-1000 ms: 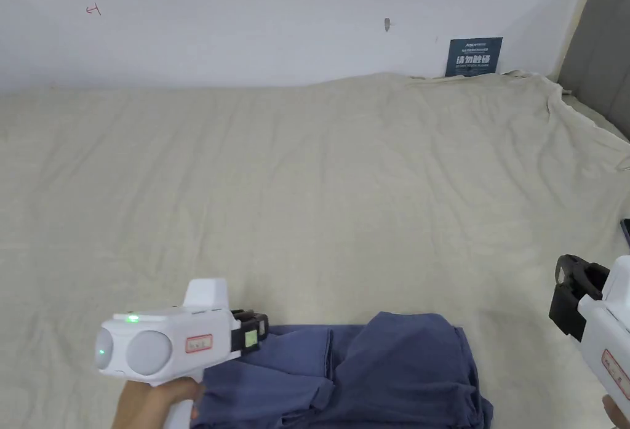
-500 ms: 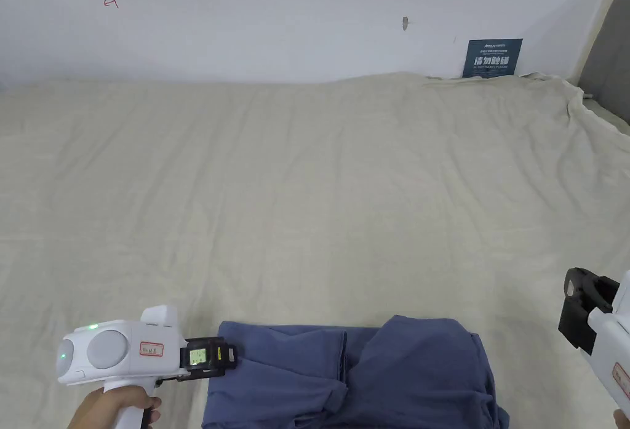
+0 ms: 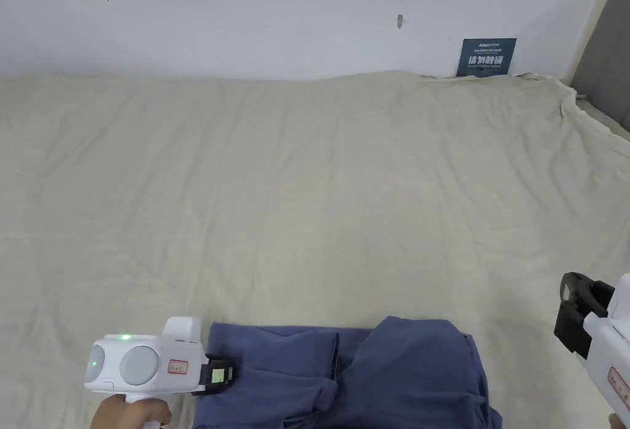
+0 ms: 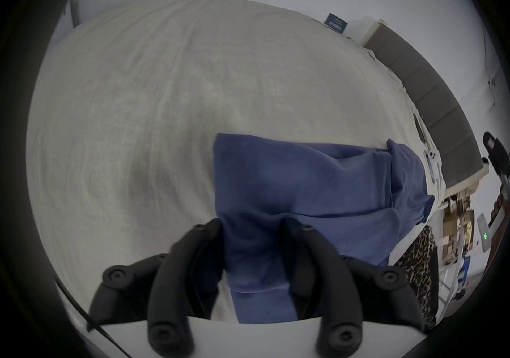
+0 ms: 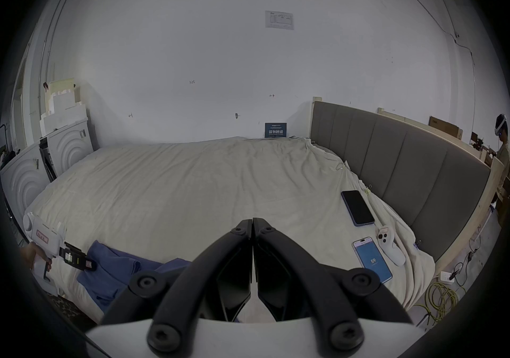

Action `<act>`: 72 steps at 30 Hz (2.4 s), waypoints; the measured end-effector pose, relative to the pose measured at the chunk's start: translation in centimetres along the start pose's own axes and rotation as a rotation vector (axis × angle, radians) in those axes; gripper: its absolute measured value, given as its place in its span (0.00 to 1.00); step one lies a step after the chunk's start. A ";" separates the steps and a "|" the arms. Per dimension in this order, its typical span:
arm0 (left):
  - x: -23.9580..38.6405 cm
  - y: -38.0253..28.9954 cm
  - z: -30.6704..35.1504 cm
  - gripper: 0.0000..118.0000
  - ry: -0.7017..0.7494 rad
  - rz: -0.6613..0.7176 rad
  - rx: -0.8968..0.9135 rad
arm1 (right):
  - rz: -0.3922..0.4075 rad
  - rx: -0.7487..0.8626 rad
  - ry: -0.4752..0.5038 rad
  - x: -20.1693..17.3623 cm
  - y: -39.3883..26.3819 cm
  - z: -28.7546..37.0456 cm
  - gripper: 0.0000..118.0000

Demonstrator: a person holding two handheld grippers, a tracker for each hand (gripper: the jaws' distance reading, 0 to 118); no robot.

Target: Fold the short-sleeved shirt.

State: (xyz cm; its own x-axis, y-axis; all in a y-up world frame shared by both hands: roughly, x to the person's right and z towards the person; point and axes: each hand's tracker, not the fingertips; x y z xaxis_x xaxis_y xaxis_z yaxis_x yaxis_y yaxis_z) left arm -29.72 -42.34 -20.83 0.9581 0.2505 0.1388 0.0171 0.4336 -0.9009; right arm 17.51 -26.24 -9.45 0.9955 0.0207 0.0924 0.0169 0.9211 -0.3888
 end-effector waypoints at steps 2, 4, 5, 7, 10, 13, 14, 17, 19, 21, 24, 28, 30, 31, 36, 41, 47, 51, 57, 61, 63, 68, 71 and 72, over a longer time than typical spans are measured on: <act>0.4 -0.1 -0.1 0.22 0.041 -0.039 0.002 | -0.004 0.002 0.001 -0.1 0.0 0.0 0.00; 0.3 0.0 0.4 0.06 -0.038 -0.019 0.016 | -0.005 0.003 0.003 -0.2 0.1 0.0 0.00; 0.4 0.1 1.0 0.05 -0.008 0.004 0.022 | -0.006 0.004 0.005 -0.2 0.2 0.0 0.00; 0.6 0.2 2.3 0.04 -0.014 -0.022 0.041 | -0.004 0.007 0.010 -0.3 0.3 0.0 0.00; -0.2 0.8 4.3 0.03 -0.018 0.003 0.047 | -0.001 0.011 0.016 -0.5 0.6 0.0 0.00; -1.8 1.0 6.5 0.03 -0.019 0.068 0.074 | -0.005 0.019 0.022 0.2 0.4 -0.6 0.00; -2.3 1.0 7.2 0.03 -0.008 0.080 0.078 | -0.004 0.021 0.023 0.2 0.4 -0.6 0.00; -4.4 0.9 9.3 0.03 0.053 0.097 0.078 | -0.001 0.024 0.031 -0.3 0.6 -0.6 0.00; -6.0 0.6 10.7 0.03 0.081 0.119 0.081 | 0.000 0.025 0.037 -0.5 0.7 -0.5 0.00; -7.3 0.4 11.8 0.03 0.123 0.150 0.079 | 0.000 0.023 0.041 -0.7 0.7 -0.5 0.00; -8.2 0.4 13.0 0.03 0.156 0.169 0.071 | -0.001 0.018 0.049 -0.8 0.5 -0.5 0.00; -5.7 0.8 13.7 0.03 0.155 0.162 0.055 | -0.001 0.015 0.052 -0.8 0.4 -0.5 0.00; -3.4 1.5 14.1 0.03 0.095 0.152 0.061 | -0.002 0.012 0.054 -0.6 0.4 -0.5 0.00; -2.3 2.0 14.3 0.03 0.050 0.151 0.071 | -0.003 0.013 0.052 -0.6 0.4 -0.5 0.00; 3.6 4.2 13.6 0.03 -0.114 0.080 0.059 | -0.008 0.017 0.051 -0.1 0.5 -0.2 0.00; 8.5 5.8 10.3 0.03 -0.181 0.014 0.018 | -0.019 0.025 0.043 0.8 0.3 0.1 0.00; 14.6 6.3 4.9 0.03 -0.242 -0.045 -0.057 | -0.036 0.024 0.027 1.7 -0.2 0.8 0.00; 17.9 5.8 0.8 0.03 -0.188 -0.110 -0.116 | -0.043 0.020 0.009 2.6 -0.5 1.1 0.00; 20.1 4.3 -3.6 0.04 -0.169 -0.088 -0.173 | -0.047 0.011 -0.013 3.5 -0.9 1.3 0.00; 20.4 3.9 -4.4 0.20 -0.140 -0.093 -0.158 | -0.050 0.006 -0.019 3.9 -1.2 1.2 0.00; 20.4 3.8 -3.8 0.51 -0.204 -0.087 -0.137 | -0.049 0.006 -0.019 3.9 -1.2 1.2 0.00; 20.6 4.0 -0.5 1.00 -0.215 -0.128 -0.031 | -0.047 0.011 -0.013 3.9 -1.1 1.1 0.00; 19.7 4.4 2.4 1.00 -0.208 -0.126 0.070 | -0.045 0.020 -0.009 3.6 -0.8 1.2 0.00; 19.2 4.4 3.3 1.00 -0.202 -0.129 0.108 | -0.044 0.023 -0.007 3.5 -0.7 1.2 0.00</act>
State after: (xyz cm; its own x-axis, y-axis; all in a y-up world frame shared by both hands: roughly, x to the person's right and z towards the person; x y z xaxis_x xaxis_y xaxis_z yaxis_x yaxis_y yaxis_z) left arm -12.16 -32.80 -20.74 0.8735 0.3499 0.3386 0.0943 0.5607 -0.8227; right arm 20.82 -26.32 -7.75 0.9931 -0.0173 0.1157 0.0585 0.9299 -0.3632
